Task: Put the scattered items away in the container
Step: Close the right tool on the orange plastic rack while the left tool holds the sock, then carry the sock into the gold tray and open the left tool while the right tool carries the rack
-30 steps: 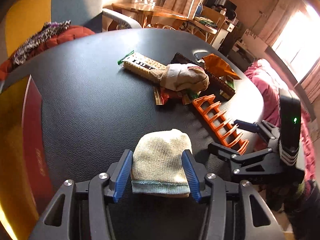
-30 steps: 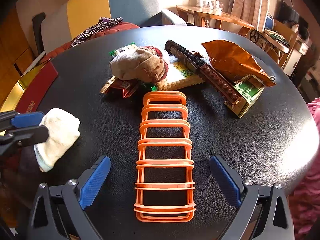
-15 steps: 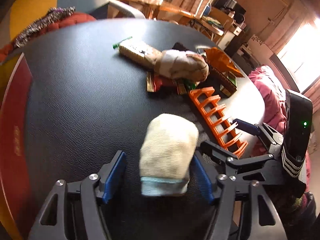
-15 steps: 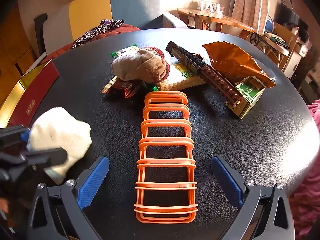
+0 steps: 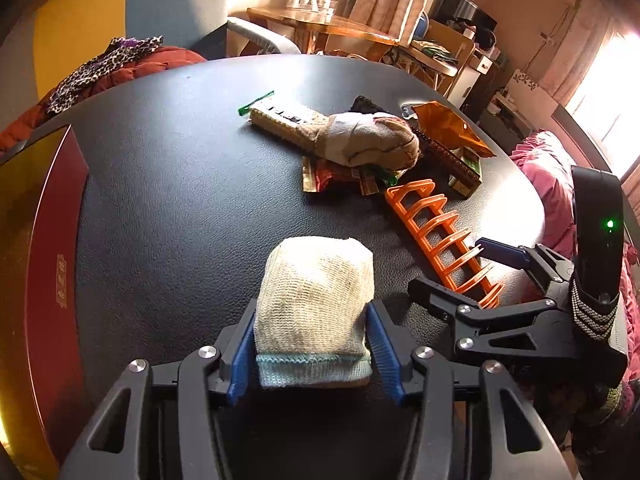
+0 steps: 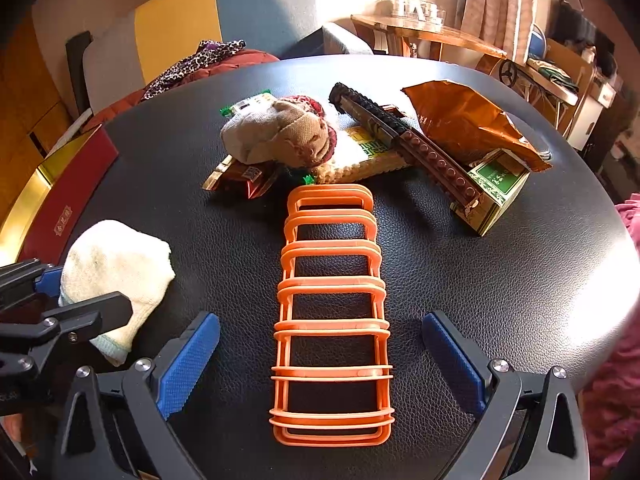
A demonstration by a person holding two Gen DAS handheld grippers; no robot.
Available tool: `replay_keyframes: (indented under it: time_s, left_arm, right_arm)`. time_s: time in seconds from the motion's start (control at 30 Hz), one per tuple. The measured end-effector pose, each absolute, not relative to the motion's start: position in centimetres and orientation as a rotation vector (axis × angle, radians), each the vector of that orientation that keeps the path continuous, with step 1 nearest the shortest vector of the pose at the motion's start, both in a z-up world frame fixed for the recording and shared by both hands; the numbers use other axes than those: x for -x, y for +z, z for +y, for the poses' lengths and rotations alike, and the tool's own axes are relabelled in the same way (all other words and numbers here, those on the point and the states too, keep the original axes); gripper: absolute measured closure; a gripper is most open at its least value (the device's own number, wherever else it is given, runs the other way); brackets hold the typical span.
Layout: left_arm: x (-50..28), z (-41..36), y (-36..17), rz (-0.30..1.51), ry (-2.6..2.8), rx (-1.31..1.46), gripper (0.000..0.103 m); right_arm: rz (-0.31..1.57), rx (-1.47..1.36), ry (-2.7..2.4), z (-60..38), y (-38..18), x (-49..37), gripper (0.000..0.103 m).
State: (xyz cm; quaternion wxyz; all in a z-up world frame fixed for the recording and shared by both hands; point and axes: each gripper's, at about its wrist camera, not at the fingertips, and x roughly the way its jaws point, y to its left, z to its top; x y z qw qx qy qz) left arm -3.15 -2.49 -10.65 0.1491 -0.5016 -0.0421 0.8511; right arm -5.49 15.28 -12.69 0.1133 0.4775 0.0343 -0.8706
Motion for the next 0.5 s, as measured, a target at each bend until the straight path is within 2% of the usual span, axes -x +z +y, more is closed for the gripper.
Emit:
replay_keyframes:
  time_s: [0.13, 0.23, 0.27, 0.5]
  left_arm:
    - [2.4, -2.9, -10.5, -0.113, 2.473, 1.434, 0.052]
    - [1.9, -3.5, -10.5, -0.149, 2.481, 1.43, 0.054]
    - [1.7, -3.6, -10.5, -0.151, 2.484, 1.425, 0.056]
    - [0.5, -4.5, -9.6, -0.184, 2.514, 1.395, 0.058]
  right_arm:
    - [0.109, -1.404, -2.592, 15.3, -12.5, 5.0, 0.01]
    - [0.098, -1.398, -2.624, 15.7, -12.1, 4.4, 0.037]
    - [0.085, -1.398, -2.629, 15.9, -11.8, 4.2, 0.053]
    - [0.098, -1.399, -2.624, 15.2, -11.4, 3.1, 0.054]
